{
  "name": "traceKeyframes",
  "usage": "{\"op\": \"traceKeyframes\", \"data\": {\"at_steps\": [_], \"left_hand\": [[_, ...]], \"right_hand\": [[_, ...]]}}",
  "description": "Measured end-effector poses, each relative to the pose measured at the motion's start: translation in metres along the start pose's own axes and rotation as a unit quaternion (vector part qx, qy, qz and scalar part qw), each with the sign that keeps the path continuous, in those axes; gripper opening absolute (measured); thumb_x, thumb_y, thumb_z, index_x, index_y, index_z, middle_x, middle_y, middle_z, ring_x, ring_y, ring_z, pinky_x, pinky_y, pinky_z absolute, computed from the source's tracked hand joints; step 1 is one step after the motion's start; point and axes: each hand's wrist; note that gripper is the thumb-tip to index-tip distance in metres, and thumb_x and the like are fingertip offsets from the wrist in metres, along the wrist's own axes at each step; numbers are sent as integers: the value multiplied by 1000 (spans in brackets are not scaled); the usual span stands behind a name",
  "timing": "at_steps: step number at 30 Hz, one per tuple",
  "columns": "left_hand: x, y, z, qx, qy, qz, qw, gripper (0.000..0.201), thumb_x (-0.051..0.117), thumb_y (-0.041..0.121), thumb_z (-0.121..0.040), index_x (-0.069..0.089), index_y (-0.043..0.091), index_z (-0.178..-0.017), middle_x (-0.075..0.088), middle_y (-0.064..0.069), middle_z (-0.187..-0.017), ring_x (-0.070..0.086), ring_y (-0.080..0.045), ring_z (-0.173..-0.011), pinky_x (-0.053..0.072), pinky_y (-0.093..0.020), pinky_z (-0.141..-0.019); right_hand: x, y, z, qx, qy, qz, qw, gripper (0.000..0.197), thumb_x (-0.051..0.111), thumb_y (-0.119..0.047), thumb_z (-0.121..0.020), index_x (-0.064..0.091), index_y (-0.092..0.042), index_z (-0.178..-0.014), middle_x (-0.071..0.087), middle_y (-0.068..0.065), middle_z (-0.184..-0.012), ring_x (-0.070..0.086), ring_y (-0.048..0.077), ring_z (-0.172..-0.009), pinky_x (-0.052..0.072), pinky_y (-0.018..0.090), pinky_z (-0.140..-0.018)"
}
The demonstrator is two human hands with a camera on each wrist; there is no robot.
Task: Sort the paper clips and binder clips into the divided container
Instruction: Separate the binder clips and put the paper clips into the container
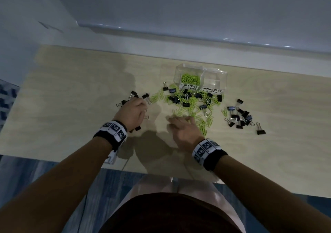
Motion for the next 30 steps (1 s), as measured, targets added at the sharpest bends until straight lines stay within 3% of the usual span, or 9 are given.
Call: {"op": "traceKeyframes", "data": {"at_steps": [3, 6, 12, 15, 17, 19, 21, 24, 30], "left_hand": [[5, 19, -29, -41, -10, -2, 999, 35, 49, -2, -85, 59, -2, -119, 57, -17, -122, 49, -33, -113, 42, -43, -100], [13, 36, -53, -100, -63, -4, 993, 51, 45, -3, -87, 37, 0, -138, 38, -17, -139, 36, -33, -127, 36, -41, -108], [32, 72, -58, -127, -57, -42, 989, 37, 47, -7, -80, 54, 1, -116, 44, -15, -125, 39, -30, -116, 44, -37, -94], [45, 88, -43, -79, -52, 31, 995, 38, 50, 1, -87, 54, 5, -125, 45, -12, -126, 40, -27, -116, 42, -36, -101], [47, 92, -32, -59, -43, 83, 994, 43, 55, 12, -88, 51, 8, -131, 45, -10, -125, 41, -25, -116, 42, -38, -102], [46, 94, -25, -76, -50, 91, 992, 56, 63, 26, -84, 44, 14, -135, 42, -7, -126, 38, -23, -118, 44, -40, -100], [46, 96, -26, -108, -97, 78, 986, 79, 70, 42, -76, 32, 18, -141, 34, -6, -132, 32, -23, -123, 42, -39, -103], [52, 110, -34, -93, -146, 70, 982, 98, 76, 50, -65, 27, 17, -143, 29, -7, -137, 29, -25, -128, 36, -41, -109], [54, 130, -56, -39, -146, 64, 986, 61, 75, 27, -74, 51, 12, -128, 48, -6, -121, 49, -22, -109, 44, -34, -96]], "right_hand": [[-7, 21, 15, 49, 20, -13, 999, 27, 58, -19, -76, 63, -15, -102, 53, 6, -130, 49, 29, -117, 41, 52, -90], [-12, 33, 23, 82, 35, -36, 995, 29, 64, -18, -75, 65, -16, -104, 53, 10, -124, 49, 35, -109, 45, 50, -82], [-7, 28, 34, 106, 27, -130, 985, 39, 42, -17, -78, 65, -6, -108, 54, 16, -123, 51, 39, -100, 54, 45, -78], [-10, 34, 47, 131, 66, -199, 969, 40, 51, -6, -78, 63, -10, -116, 55, 14, -124, 55, 35, -104, 55, 42, -80], [-11, 44, 60, 213, 128, -231, 941, 38, 62, -6, -78, 63, -12, -115, 54, 13, -118, 55, 32, -102, 56, 43, -77], [-12, 55, 71, 321, 145, -246, 903, 46, 72, -20, -75, 59, -13, -119, 50, 13, -118, 52, 32, -105, 54, 46, -82], [-11, 61, 73, 397, 69, -246, 882, 71, 78, -41, -67, 48, -18, -127, 42, 11, -126, 43, 30, -115, 48, 46, -95], [-12, 58, 62, 381, -4, -227, 897, 83, 80, -48, -60, 41, -23, -129, 35, 8, -128, 35, 27, -119, 43, 45, -100], [-16, 57, 28, 275, 6, -254, 927, 58, 77, -17, -68, 57, -18, -123, 47, 9, -115, 47, 29, -106, 47, 45, -93]]}}
Point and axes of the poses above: each hand's wrist, its own z-axis away from the middle knuckle, its own x-axis out of the palm, y = z × x
